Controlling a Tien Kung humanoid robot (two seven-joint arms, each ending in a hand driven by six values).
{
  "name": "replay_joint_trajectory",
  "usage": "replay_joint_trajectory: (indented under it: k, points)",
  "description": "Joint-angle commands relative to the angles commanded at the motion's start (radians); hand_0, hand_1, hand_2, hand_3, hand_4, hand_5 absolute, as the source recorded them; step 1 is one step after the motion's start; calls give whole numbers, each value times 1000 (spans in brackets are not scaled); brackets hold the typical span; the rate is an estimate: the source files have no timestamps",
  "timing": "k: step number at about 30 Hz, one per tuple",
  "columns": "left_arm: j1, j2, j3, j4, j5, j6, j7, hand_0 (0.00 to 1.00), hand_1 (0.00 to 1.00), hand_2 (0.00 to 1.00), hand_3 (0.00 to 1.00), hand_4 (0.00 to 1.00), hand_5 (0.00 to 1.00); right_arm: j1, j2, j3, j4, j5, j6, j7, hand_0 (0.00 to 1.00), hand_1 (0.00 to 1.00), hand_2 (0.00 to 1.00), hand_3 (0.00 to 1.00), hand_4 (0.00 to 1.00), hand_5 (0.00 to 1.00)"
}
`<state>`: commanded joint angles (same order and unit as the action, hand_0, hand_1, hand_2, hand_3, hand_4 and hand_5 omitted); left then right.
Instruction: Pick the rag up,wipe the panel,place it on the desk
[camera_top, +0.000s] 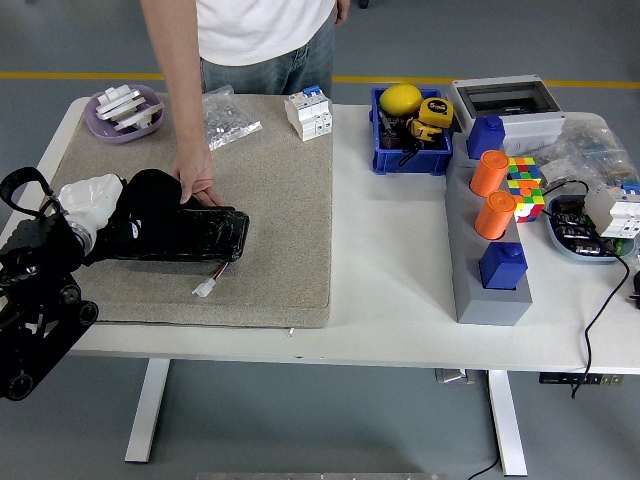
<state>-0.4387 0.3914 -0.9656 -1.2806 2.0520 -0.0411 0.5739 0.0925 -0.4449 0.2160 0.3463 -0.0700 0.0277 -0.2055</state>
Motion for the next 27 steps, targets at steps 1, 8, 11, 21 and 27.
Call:
replay_joint_trajectory:
  k: [1, 8, 11, 21, 27]
  points:
    - [-3, -4, 9, -1, -2, -1, 1, 243, 308, 536, 469, 132, 2, 0, 0, 0, 0, 0, 0, 0, 736, 654, 693, 732, 998, 637]
    - [-21, -23, 79, -22, -19, -6, 5, 242, 309, 537, 471, 137, 2, 0, -1, -1, 0, 1, 0, 0, 737, 654, 693, 732, 998, 637]
    - [-30, -31, 105, -36, -25, -6, 7, 242, 309, 537, 471, 137, 2, 1, -2, -1, -1, 2, 0, 0, 737, 654, 693, 732, 998, 637]
    - [-56, -55, 173, -73, -36, -13, 15, 242, 308, 537, 472, 142, 2, 2, -2, -5, -1, 3, 0, 1, 736, 652, 693, 732, 998, 635]
    - [-74, -74, 205, -89, -40, -18, 21, 242, 307, 537, 472, 142, 2, 3, -3, -8, -1, 3, 0, 0, 736, 654, 693, 732, 998, 635]
